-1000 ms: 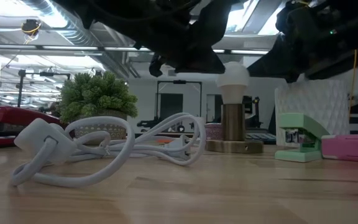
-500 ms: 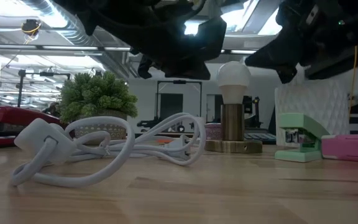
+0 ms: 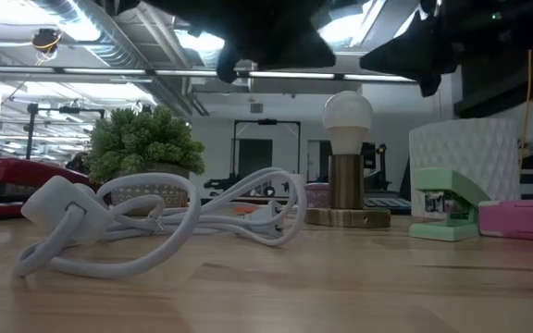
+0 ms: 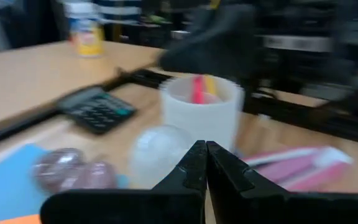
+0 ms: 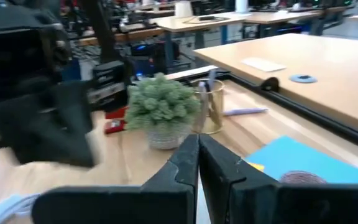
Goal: Screw lightbulb
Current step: Insert the white lightbulb into the lamp socket
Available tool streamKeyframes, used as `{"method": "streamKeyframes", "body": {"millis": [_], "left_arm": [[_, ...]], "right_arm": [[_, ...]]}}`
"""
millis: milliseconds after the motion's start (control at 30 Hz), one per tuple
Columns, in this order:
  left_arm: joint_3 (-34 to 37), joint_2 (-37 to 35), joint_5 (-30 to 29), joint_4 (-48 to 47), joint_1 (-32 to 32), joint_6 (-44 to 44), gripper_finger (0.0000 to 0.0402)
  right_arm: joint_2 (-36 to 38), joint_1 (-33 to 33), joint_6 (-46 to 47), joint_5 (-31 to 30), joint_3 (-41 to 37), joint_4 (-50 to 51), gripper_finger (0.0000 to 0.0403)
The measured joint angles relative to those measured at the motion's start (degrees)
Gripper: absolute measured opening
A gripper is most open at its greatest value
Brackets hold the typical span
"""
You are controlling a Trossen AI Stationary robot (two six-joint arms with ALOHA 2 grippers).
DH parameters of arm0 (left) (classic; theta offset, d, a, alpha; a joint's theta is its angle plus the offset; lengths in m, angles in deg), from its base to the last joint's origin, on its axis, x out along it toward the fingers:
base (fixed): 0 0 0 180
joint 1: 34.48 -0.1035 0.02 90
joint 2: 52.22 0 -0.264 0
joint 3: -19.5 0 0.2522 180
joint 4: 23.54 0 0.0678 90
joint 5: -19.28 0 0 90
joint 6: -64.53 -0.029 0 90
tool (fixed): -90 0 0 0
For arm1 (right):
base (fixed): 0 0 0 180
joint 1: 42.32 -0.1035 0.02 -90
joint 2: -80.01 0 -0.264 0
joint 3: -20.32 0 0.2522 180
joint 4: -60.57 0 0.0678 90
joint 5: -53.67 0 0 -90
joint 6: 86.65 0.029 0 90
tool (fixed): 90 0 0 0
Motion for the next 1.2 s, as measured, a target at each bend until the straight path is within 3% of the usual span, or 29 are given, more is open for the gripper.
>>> {"method": "streamKeyframes", "body": {"millis": [133,600,1200], "left_arm": [[0.0,1.2,7.1,0.1,-0.6,0.8,0.0001],[0.0,3.7,7.2,-1.7,-4.5,5.1,0.0001],[0.1,3.7,-3.2,-3.2,-4.4,6.2,0.0001]], "right_arm": [[-1.4,0.1,-0.3,-1.5,0.0,0.6,0.0017],[-7.5,0.4,2.4,-0.6,0.0,1.5,0.0017],[-7.4,0.4,7.6,7.3,0.0,1.2,0.0017]]}}
